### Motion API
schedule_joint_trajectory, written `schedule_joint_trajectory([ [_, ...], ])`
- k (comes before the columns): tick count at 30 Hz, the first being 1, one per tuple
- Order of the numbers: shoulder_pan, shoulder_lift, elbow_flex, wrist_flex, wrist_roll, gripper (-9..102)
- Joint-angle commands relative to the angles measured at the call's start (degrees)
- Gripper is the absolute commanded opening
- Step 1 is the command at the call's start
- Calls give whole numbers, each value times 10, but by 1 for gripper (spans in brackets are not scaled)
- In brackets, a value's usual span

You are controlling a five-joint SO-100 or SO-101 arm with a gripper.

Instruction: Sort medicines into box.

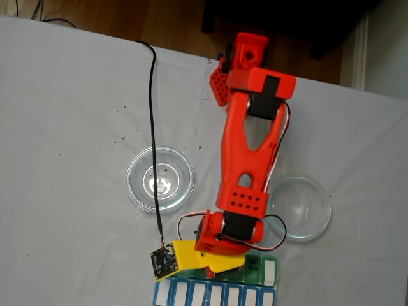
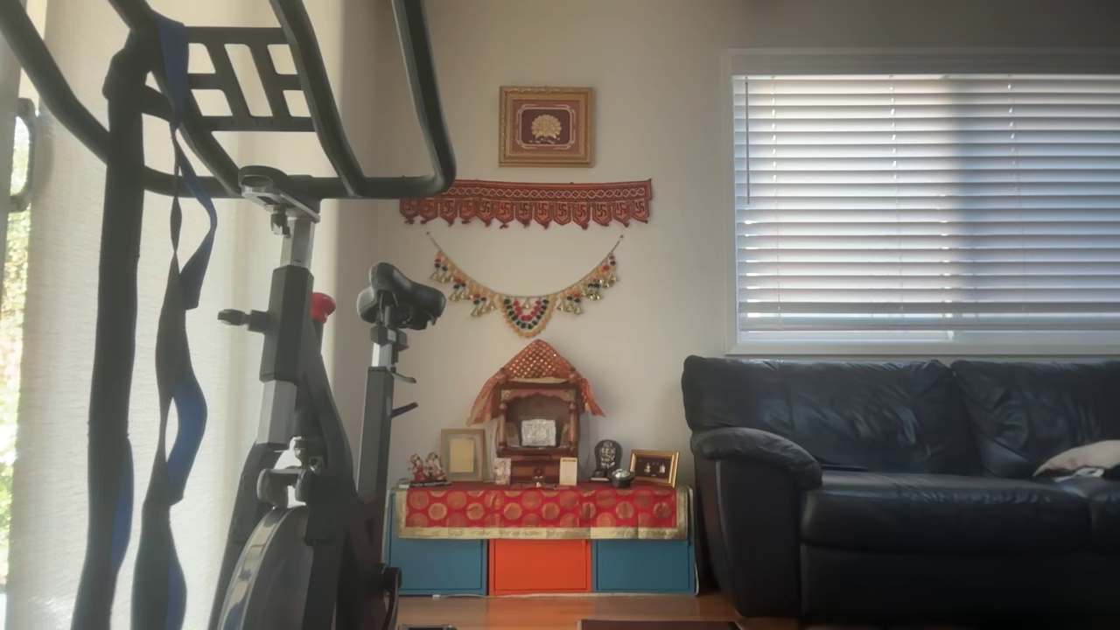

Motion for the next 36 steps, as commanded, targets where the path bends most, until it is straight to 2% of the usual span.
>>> schedule_joint_trajectory([
  [1, 4, 2, -11, 9, 6, 1],
  [7, 22, 62, -4, -7, 32, 1],
  [15, 54, 279, 212, -230, 94, 1],
  [28, 81, 313, 186, -275, 164, 1],
  [36, 88, 260, 172, -331, 144, 1],
])
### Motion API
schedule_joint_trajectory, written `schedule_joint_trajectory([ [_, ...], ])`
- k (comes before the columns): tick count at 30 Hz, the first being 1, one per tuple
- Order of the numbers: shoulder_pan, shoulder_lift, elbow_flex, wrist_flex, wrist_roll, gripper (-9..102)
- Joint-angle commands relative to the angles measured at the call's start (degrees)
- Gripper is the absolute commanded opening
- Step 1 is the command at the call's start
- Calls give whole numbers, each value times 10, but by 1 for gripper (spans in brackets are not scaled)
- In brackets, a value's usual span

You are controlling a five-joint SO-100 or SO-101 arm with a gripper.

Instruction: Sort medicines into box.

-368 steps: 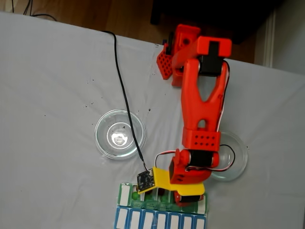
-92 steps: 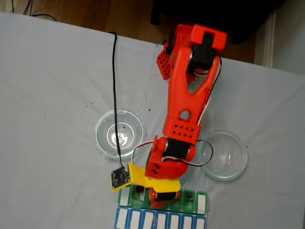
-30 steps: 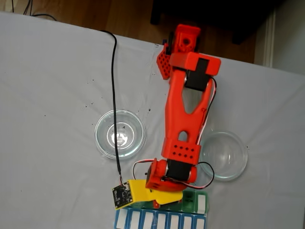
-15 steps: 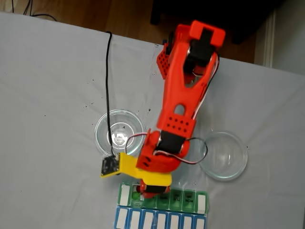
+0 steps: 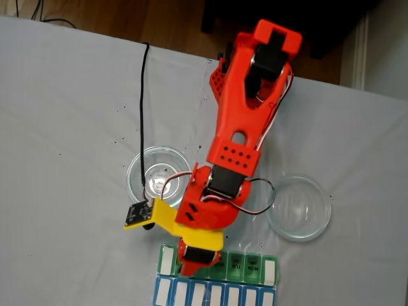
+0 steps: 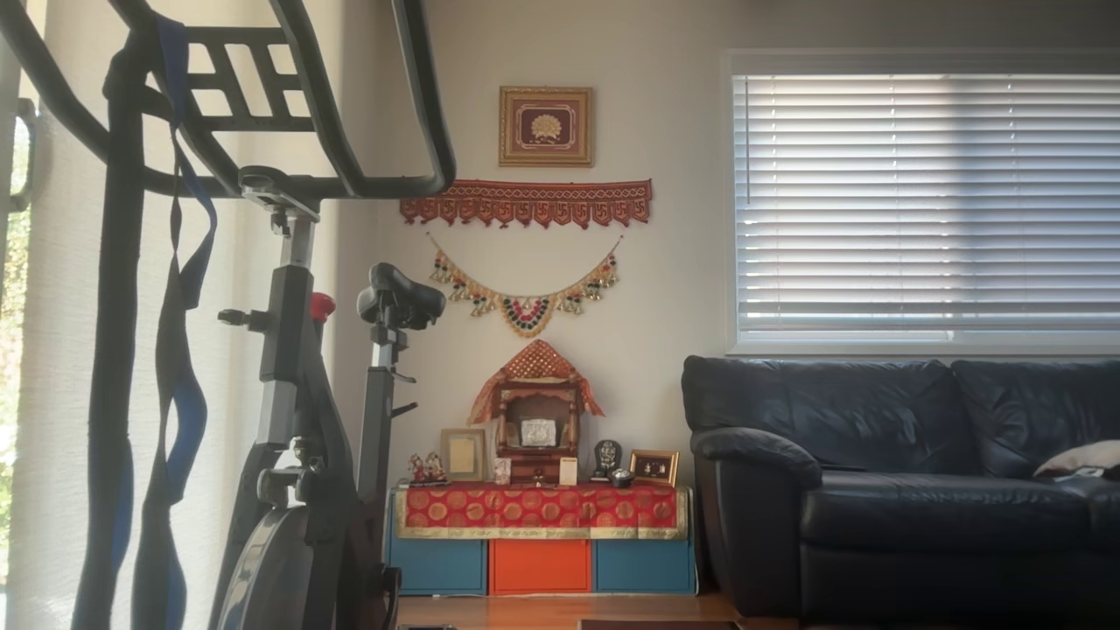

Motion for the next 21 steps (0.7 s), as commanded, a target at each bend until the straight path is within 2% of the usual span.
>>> schedule_joint_trajectory([
  [1, 0, 8, -57, -26, -11, 1],
  [12, -24, -7, -32, -74, -16, 1],
  [21, -31, -29, -25, -64, -68, 1],
])
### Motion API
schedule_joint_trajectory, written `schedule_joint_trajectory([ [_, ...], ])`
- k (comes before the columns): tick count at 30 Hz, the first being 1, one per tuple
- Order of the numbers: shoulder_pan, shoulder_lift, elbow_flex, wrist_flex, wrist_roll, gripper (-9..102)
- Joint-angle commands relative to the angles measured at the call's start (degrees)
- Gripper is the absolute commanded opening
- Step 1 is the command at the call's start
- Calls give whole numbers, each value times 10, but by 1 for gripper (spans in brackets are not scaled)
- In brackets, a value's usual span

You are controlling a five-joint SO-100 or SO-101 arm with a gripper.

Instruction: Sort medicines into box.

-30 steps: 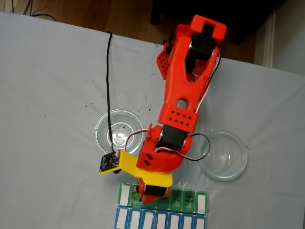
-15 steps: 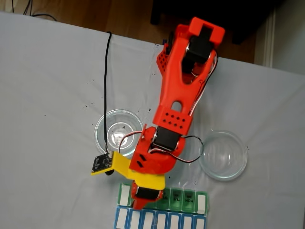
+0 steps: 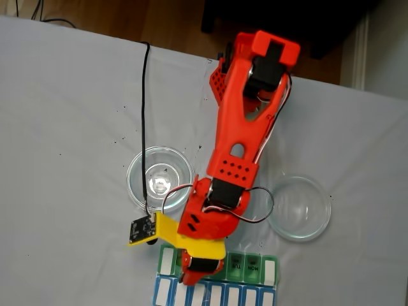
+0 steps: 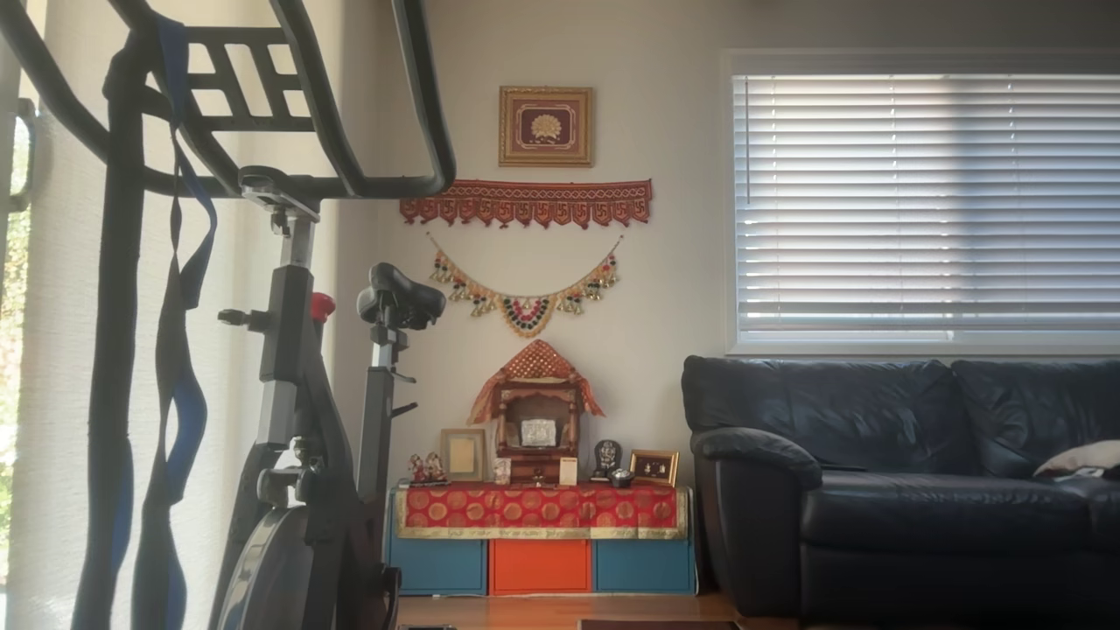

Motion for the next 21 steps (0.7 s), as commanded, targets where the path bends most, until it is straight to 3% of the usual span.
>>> schedule_joint_trajectory([
  [1, -9, 16, -28, 5, -22, 1],
  [7, -11, 17, -24, 58, -88, 1],
  [21, 6, 29, 4, 83, -166, 1],
])
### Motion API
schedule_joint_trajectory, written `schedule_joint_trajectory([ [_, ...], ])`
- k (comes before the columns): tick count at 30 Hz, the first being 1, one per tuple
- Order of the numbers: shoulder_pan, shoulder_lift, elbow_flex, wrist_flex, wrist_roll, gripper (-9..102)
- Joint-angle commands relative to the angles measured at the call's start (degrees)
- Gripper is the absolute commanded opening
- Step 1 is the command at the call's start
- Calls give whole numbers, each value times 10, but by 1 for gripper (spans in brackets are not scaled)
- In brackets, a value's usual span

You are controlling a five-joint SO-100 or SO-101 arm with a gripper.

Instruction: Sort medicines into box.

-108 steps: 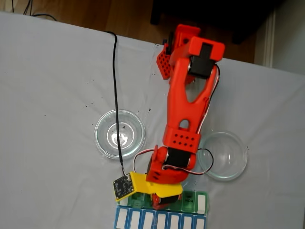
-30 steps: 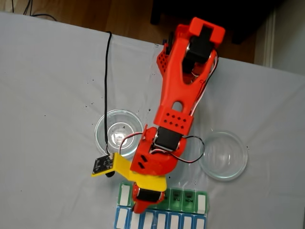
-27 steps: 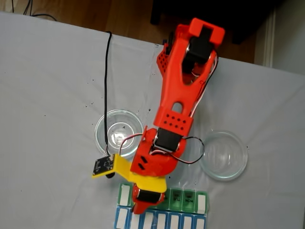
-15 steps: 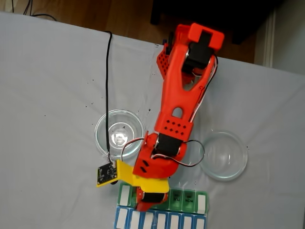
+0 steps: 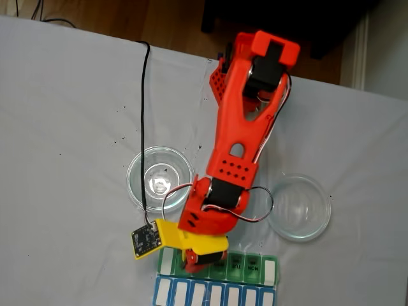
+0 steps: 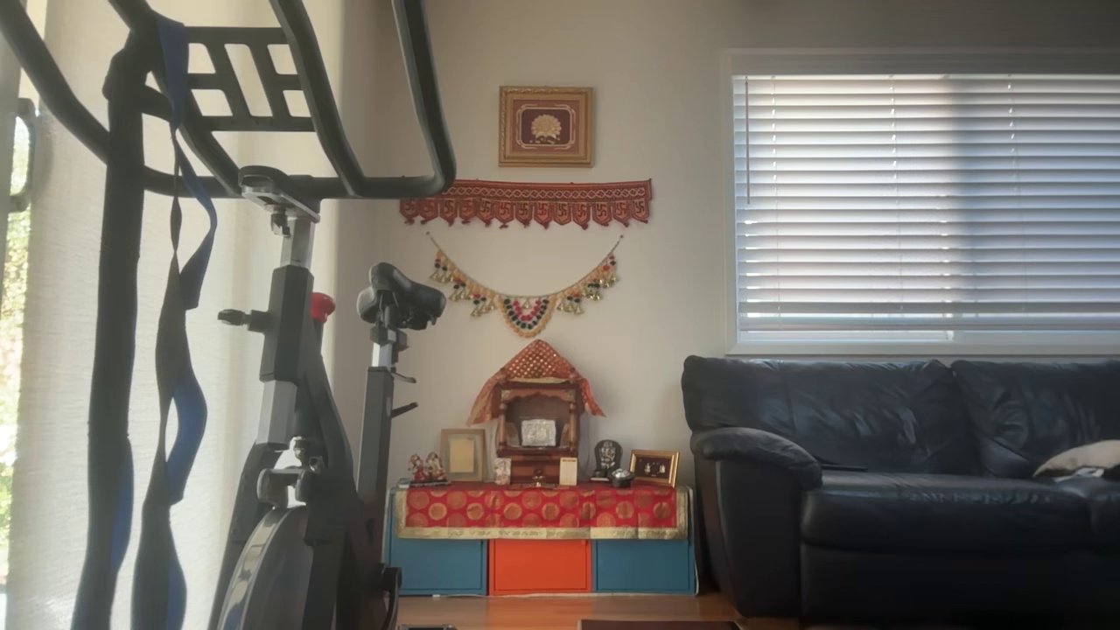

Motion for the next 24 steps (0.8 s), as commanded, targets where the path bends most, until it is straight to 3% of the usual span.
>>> schedule_joint_trajectory([
  [1, 3, 31, -6, 14, -17, 1],
  [24, 24, -10, -19, 33, -91, 1],
])
